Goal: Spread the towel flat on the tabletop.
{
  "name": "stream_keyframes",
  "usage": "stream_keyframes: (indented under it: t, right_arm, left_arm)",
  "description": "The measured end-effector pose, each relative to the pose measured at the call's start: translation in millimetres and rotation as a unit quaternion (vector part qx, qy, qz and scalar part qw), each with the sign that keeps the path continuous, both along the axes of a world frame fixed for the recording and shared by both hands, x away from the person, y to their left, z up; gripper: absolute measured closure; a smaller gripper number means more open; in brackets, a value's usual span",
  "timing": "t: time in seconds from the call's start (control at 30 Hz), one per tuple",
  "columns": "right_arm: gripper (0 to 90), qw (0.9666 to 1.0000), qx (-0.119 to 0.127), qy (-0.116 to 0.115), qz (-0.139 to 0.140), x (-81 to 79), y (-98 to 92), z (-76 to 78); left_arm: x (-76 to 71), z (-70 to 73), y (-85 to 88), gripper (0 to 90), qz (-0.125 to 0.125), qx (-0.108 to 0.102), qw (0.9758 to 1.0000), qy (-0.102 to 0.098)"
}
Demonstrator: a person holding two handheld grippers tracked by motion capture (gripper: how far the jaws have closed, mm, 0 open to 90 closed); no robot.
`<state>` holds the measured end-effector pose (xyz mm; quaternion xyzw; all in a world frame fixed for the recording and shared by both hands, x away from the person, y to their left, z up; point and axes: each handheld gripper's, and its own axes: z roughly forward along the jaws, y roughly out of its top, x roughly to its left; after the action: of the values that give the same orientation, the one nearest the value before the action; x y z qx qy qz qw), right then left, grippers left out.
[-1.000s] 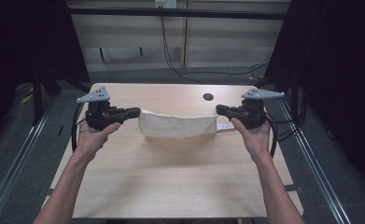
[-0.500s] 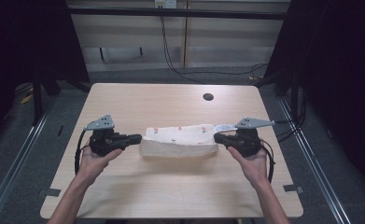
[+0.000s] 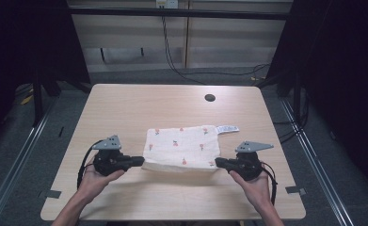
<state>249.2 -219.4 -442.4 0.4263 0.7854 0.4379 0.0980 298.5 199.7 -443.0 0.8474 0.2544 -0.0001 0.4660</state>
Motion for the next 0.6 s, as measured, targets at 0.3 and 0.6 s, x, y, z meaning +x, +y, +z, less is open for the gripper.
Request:
stream_keyframes:
  t: [0.3,0.6]
  right_arm:
    - [85.9,0.9988,-0.017,0.045,0.008,-23.8,0.8,-26.9]
    - [82.8,0.9979,-0.023,0.059,0.012,-37.3,-2.4,-34.1]
  left_arm:
    - [-16.9,-23.7,-7.8,87.1,-0.026,0.032,0.9989,0.024]
    - [-30.1,-31.4,-7.5,85.0,-0.051,0.049,0.9970,0.032]
